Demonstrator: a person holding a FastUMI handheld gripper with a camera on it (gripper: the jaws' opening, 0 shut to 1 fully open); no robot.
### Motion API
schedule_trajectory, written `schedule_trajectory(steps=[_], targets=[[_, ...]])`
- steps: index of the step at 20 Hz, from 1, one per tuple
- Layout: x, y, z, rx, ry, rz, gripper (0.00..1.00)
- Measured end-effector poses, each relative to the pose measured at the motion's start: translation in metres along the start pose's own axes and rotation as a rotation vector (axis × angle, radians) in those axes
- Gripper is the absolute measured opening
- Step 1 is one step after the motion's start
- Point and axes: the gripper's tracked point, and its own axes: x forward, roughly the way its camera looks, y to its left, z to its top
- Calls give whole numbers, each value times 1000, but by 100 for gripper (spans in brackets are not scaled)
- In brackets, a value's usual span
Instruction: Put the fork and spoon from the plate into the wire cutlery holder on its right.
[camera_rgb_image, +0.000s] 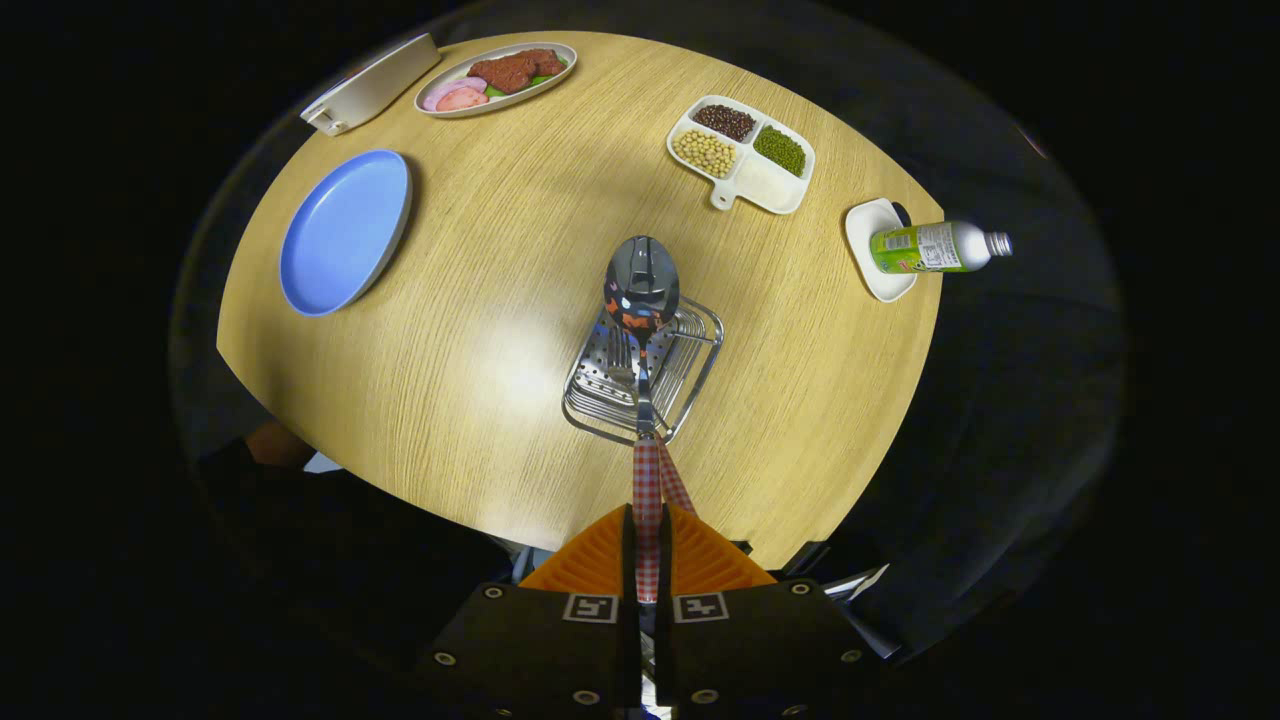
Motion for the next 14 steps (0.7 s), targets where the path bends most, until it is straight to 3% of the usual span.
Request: schedule_trajectory(steps=[7, 14], targets=[[4, -11, -28, -124, 167, -12, 5], [9, -15, -12, -223, 267, 2, 8]])
